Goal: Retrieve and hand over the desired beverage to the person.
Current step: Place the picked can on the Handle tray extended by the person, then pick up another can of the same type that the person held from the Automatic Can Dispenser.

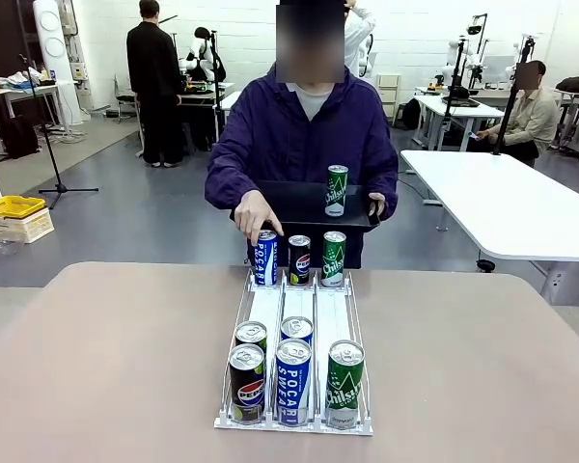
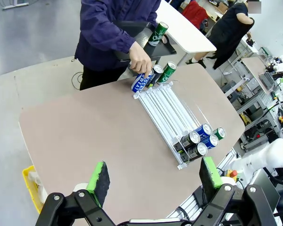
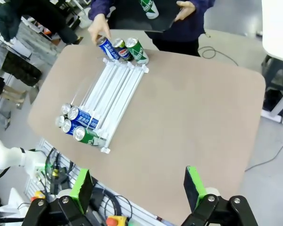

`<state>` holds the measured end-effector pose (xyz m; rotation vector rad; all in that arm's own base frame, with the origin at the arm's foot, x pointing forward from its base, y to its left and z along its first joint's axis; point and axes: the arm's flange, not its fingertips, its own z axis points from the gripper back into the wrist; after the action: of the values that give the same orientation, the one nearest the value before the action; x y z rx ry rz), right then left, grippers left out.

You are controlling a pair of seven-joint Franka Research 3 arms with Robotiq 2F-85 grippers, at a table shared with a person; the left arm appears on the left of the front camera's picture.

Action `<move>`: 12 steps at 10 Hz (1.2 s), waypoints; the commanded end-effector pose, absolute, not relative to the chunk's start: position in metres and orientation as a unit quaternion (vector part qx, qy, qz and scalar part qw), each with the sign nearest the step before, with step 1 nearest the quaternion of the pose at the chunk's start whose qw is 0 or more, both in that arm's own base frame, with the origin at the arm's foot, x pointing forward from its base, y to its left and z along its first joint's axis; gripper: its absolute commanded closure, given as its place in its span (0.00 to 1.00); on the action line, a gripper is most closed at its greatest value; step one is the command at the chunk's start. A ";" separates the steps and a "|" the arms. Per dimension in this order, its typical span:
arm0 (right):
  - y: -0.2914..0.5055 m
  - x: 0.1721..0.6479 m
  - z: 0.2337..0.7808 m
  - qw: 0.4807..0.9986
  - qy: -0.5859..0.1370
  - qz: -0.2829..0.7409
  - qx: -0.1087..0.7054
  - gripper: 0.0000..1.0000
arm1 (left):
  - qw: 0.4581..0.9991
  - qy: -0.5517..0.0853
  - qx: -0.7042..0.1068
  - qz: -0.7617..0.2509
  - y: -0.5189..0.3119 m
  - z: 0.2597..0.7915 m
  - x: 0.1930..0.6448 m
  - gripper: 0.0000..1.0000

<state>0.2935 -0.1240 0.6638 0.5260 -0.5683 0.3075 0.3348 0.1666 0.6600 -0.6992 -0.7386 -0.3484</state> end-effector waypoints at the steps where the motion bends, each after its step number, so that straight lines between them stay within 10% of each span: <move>1: -0.128 0.301 0.662 0.913 -0.275 0.154 0.259 0.00 | 0.854 -0.356 -0.336 -0.174 0.167 0.659 0.334 0.00; 12: -0.128 0.301 0.662 0.913 -0.275 0.154 0.259 0.00 | 0.854 -0.356 -0.336 -0.174 0.167 0.659 0.334 0.00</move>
<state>0.2965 -0.1261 0.6617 0.5393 -0.5651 0.3108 0.3347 0.1666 0.6600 -0.6992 -0.7386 -0.3485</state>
